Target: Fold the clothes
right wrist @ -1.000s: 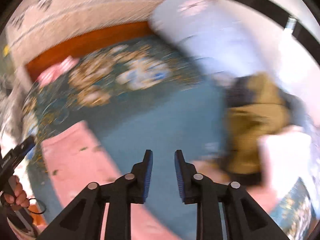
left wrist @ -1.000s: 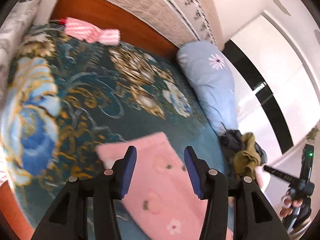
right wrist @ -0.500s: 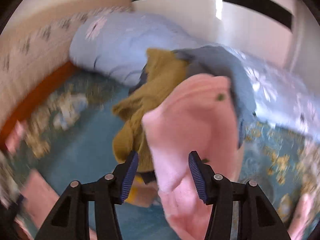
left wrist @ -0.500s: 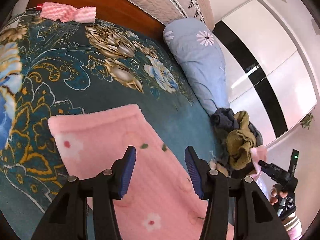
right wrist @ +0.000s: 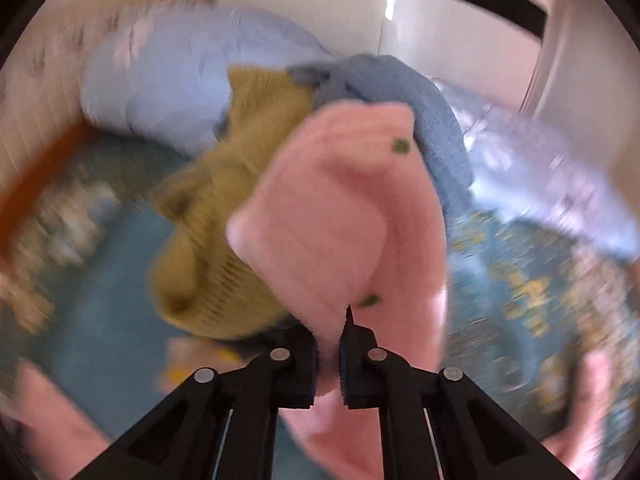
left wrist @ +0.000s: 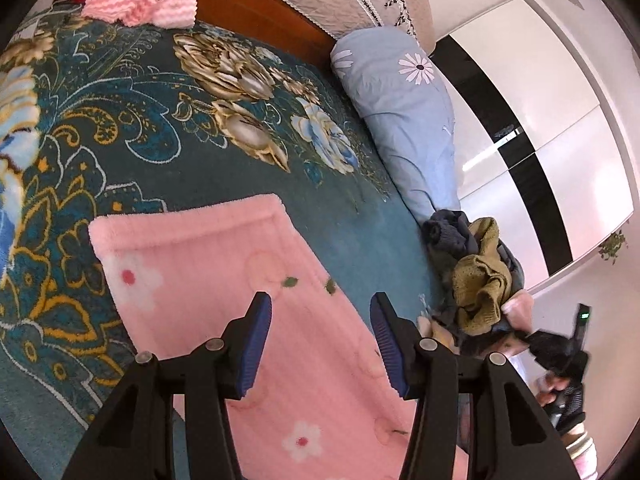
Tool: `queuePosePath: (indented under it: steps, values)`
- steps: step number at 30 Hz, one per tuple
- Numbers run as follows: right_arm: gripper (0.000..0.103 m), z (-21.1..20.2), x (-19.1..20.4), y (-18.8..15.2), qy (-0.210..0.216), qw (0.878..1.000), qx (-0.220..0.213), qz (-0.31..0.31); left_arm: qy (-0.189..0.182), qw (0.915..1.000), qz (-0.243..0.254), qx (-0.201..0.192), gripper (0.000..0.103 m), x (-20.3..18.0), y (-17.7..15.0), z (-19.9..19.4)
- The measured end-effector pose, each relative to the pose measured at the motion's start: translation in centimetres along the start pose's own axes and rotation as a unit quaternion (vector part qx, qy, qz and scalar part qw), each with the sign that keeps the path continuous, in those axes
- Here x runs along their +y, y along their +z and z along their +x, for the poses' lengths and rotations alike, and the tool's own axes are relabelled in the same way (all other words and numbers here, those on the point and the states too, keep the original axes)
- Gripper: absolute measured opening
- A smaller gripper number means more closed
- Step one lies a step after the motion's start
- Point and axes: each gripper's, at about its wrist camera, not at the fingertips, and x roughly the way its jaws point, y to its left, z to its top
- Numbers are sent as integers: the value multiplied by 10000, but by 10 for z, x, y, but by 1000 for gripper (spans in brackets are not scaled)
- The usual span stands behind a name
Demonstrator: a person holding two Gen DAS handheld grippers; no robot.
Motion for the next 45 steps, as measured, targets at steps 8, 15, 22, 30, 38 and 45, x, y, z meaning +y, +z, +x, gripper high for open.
queuePosePath:
  steps: [8,15,22,30,38,45]
  values:
    - [8,-118,108,22,1330,9806,-1273,-667,-284,9991,-315,22,52,16,6,-4]
    - [8,-28,247,-57,1446,9707,-54,-1916,-443,9972,-608,-11,53,31,10,-11]
    - [8,52,272,-139,1324,9564,1000,-2405,-503,9971,-565,67,53,29,10,-8]
    - [59,-1,242,-130,1940,9449,591,-2569,-489,9980,-358,177,53,18,6,0]
    - [63,-83,99,-134,1817,9612,-197,-2067,-571,9973,-123,455,54,-5,-4,20]
    - [64,-93,-111,-178,1046,9941,-235,-153,-690,9945,97,784,57,-31,-15,45]
